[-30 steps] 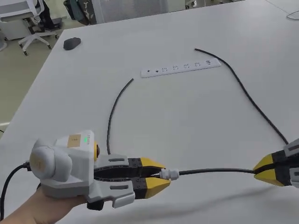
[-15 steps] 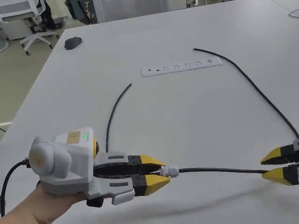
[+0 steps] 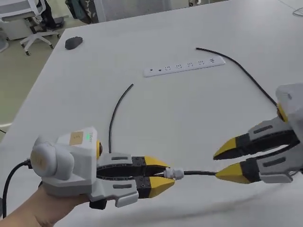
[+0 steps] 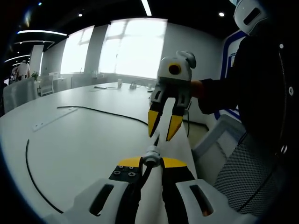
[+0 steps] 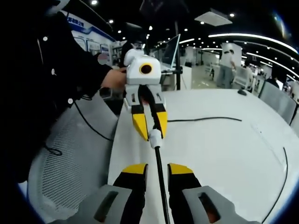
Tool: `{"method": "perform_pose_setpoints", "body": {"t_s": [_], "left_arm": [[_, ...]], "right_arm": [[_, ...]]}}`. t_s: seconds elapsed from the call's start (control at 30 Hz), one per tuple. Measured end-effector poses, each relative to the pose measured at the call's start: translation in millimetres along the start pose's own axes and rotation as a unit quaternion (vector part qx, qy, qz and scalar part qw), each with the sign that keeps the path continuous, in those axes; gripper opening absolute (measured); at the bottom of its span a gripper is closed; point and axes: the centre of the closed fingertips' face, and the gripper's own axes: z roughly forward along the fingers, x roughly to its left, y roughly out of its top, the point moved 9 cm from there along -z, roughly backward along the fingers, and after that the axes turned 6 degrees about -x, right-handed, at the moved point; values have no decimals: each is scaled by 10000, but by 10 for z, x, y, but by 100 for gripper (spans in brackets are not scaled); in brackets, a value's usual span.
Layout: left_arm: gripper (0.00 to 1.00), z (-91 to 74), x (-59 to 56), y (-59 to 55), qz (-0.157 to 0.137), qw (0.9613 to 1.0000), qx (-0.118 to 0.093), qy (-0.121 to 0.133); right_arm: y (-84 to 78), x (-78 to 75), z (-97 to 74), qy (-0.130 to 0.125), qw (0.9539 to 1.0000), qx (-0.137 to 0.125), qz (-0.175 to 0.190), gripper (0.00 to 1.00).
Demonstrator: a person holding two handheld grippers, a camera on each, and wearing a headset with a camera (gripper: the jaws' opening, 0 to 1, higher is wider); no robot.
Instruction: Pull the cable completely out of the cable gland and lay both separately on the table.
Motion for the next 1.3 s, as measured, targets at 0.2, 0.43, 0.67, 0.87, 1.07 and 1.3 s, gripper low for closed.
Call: {"method": "perform_pose_setpoints", "body": {"t_s": [0.2, 0.43, 0.67, 0.87, 1.07, 1.3], "left_arm": [[15, 16, -2, 9, -12, 10000, -31, -36], [15, 34, -2, 8, 11, 10000, -26, -59], [15, 72, -19, 25, 50, 9999, 27, -143], [15, 20, 4, 31, 74, 9999, 38, -88], [15, 19, -6, 44, 90, 9999, -16, -63], [15, -6, -1, 58, 79, 9999, -69, -40]], "right_arm": [[54, -12, 148, 119, 9998, -35, -151, 8], [23, -41, 163, 142, 9995, 65, -283, 0], [-31, -37, 108, 84, 9997, 130, -171, 0], [-171, -46, -80, -191, 9995, 232, -23, 0], [-358, -32, -308, -533, 9971, 446, 314, 0], [-587, -35, -560, -898, 9918, 723, 551, 0]]}}
